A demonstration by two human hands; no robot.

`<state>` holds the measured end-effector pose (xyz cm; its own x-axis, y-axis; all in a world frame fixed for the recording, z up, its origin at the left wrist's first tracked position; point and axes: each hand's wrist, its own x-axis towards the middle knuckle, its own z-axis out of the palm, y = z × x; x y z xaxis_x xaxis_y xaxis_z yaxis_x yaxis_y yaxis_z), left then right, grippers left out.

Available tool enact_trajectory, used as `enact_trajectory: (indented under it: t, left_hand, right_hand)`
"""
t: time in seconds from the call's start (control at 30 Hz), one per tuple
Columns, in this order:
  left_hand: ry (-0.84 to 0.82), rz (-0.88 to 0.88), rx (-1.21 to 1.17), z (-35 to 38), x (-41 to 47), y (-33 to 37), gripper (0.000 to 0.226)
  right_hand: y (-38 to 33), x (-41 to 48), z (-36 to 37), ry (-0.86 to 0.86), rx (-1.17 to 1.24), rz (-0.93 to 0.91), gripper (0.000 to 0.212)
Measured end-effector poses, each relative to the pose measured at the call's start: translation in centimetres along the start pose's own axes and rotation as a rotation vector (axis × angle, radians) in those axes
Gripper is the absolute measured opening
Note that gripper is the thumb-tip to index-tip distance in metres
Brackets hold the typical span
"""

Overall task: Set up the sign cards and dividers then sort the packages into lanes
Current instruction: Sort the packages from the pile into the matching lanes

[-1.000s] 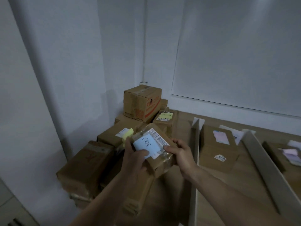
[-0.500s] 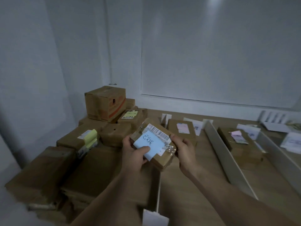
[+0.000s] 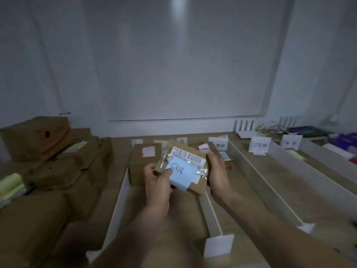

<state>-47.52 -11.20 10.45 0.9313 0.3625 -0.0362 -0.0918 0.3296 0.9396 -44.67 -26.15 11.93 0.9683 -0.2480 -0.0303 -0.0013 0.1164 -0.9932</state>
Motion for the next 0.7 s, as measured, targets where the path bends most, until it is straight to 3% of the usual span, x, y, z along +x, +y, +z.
enact_trajectory:
  t: [0.2,0.33,0.5,0.63,0.7]
  left_hand:
    - [-0.102,-0.034,0.016,9.3,-5.0,-2.9,0.024]
    - [-0.157,-0.058,0.024,14.3,-6.9,-4.7,0.022]
    - [-0.251,-0.121,0.037,19.4,-7.6,-6.7,0.019]
    - [-0.301,-0.157,0.05,23.3,-6.2,-8.5,0.017]
    - [-0.334,-0.178,0.051,25.1,-5.4,-9.3,0.02]
  right_hand:
    - [-2.7,-0.1,-11.5,0.151,-0.017,-0.049,0.073]
    - [-3.7,0.1,-17.0,0.202,0.001,-0.039,0.057]
    - [-3.4,3.0,-22.7,0.278,0.002,-0.01,0.069]
    - [-3.4,5.1,-25.7,0.323,-0.004,0.015,0.068]
    - [-3.2,6.2,-26.8,0.333,0.006,0.014,0.057]
